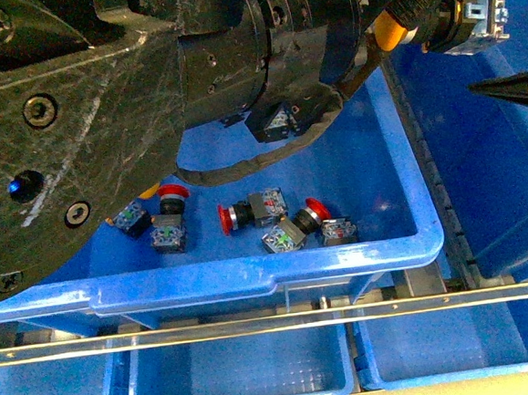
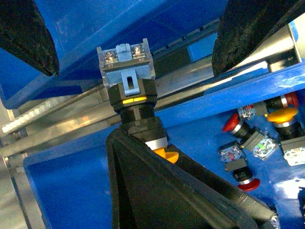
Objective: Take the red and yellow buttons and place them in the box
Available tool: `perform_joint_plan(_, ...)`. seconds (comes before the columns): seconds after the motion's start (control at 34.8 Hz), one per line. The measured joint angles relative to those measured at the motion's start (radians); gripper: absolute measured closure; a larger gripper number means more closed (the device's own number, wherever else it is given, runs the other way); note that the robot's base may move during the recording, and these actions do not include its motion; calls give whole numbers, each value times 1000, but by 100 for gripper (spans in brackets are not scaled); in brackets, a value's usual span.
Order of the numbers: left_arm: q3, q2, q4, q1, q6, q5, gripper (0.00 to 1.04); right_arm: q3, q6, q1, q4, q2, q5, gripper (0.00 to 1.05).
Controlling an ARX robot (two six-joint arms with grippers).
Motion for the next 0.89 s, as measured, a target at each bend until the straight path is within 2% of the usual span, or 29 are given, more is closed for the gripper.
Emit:
perform_joint_plan(0.23,-3,-4,0,5,0,2,72,21,19,26,49,64,18,7)
perform_joint_plan(0.81,-11,-4,2,15,0,15,72,56,17,1,98,146,37,7)
perform_joint_plan(0.89,-11,-4,1,16,0,15,72,57,17,1,98,148,38,16)
